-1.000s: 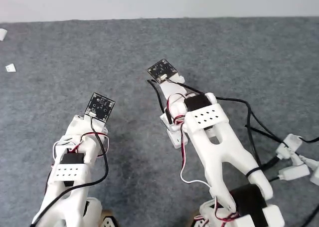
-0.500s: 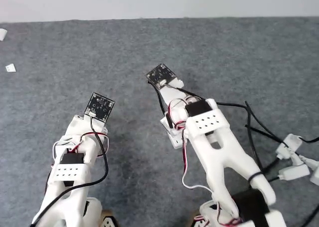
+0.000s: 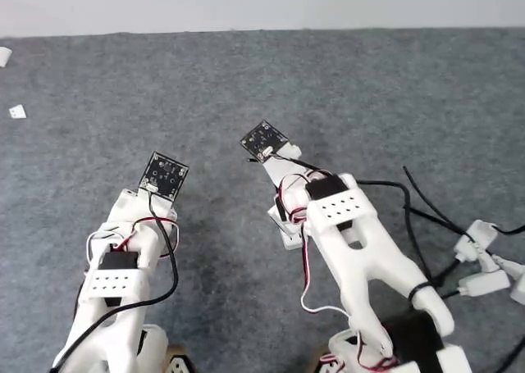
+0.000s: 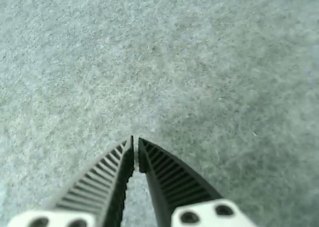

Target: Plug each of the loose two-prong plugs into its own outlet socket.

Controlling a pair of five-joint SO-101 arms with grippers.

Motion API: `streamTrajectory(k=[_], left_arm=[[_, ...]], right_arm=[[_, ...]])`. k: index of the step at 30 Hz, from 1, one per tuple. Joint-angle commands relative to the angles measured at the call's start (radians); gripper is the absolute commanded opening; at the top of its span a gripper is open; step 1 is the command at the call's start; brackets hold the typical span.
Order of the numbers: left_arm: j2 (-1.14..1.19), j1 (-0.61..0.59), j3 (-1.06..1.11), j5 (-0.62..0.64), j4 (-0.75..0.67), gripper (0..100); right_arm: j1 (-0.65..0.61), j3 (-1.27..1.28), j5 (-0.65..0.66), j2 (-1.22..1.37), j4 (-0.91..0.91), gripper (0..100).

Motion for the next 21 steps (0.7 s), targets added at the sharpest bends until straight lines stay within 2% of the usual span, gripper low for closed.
streamTrajectory(k=[1,4,6,9,12,16,21], left_arm=[[-0.018,-0.009,-0.013,0.005,-0.029,1],[-0.018,-0.009,-0.013,0.005,-0.029,2],[-0.018,-0.009,-0.013,0.005,-0.029,2],[-0.018,-0.009,-0.013,0.005,-0.031,2],[-0.018,-0.009,-0.013,0.005,-0.031,2],[-0.018,-0.009,-0.013,0.003,-0.031,2],[-0.018,-0.009,-0.013,0.003,-0.031,2]], right_arm=[[-0.004,0.026,0.009,0.102,0.008,0.8],[-0.005,-0.011,0.003,0.105,0.039,1.1],[-0.018,-0.021,-0.023,0.111,0.058,5.5],[-0.062,-0.026,-0.126,0.113,0.074,20.9],[-0.119,-0.026,-0.153,0.113,0.087,33.3],[-0.18,-0.026,-0.187,0.116,0.079,32.4],[-0.159,-0.026,-0.189,0.117,0.077,23.9]])
